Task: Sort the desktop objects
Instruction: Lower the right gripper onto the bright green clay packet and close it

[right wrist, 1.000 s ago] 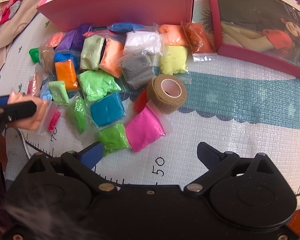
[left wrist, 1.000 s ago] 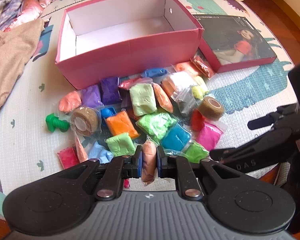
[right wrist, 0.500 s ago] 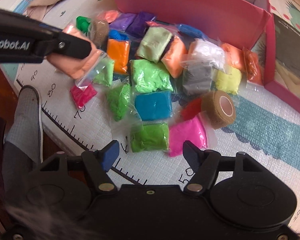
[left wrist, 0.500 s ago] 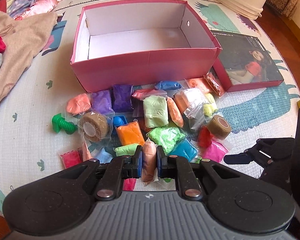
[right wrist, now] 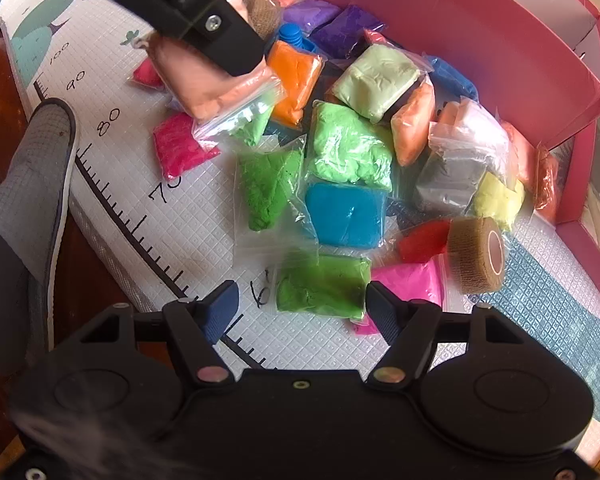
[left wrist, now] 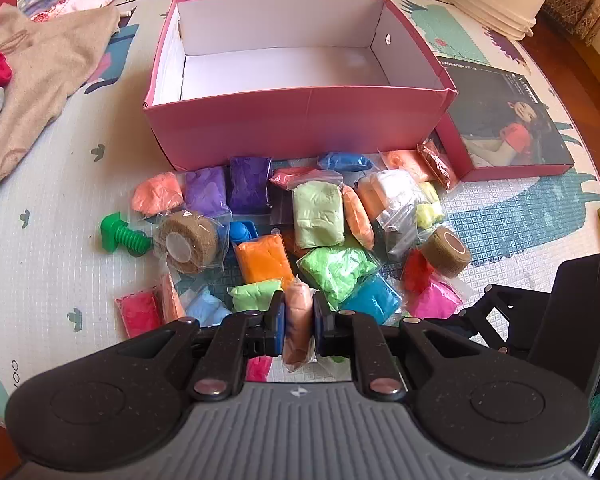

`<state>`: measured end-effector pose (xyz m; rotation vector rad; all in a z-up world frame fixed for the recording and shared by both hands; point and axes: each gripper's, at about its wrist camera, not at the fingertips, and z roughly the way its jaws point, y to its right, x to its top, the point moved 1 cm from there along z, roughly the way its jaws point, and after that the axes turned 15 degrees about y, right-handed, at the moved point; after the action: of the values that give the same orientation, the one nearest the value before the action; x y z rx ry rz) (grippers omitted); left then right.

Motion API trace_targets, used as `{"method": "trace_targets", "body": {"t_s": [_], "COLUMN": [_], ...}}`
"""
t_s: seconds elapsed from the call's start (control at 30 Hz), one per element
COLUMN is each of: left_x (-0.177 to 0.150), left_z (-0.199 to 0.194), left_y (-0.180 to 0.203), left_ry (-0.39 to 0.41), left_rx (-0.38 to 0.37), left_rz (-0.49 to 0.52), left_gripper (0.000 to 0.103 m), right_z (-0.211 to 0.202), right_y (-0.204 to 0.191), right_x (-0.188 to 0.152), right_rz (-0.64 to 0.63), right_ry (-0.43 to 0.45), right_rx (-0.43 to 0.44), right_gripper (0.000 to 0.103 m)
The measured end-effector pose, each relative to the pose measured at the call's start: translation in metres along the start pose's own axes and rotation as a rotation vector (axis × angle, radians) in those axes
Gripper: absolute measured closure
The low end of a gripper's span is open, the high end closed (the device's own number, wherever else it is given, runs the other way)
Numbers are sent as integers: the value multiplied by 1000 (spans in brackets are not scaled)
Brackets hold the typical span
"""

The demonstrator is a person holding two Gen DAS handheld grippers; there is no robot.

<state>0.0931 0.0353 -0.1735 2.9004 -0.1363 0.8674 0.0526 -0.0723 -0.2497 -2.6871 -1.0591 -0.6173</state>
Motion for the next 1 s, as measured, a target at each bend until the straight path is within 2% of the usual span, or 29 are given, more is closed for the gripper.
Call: {"method": "trace_targets", "body": {"t_s": [0.63, 1.0], "left_x": [-3, -4], "left_z": [8, 11], "left_y": [-1, -2], "left_ry": [-15, -20], "left_rx": [-10, -14], "left_rz": [-17, -28], "left_gripper": [90, 90], "right_z": [10, 12], "right_y": [4, 6], "right_x": [-5, -8], "right_rz": [-30, -34], "right_ry": [-22, -19], "right_rx": [-45, -44], "right_gripper": [33, 20]}}
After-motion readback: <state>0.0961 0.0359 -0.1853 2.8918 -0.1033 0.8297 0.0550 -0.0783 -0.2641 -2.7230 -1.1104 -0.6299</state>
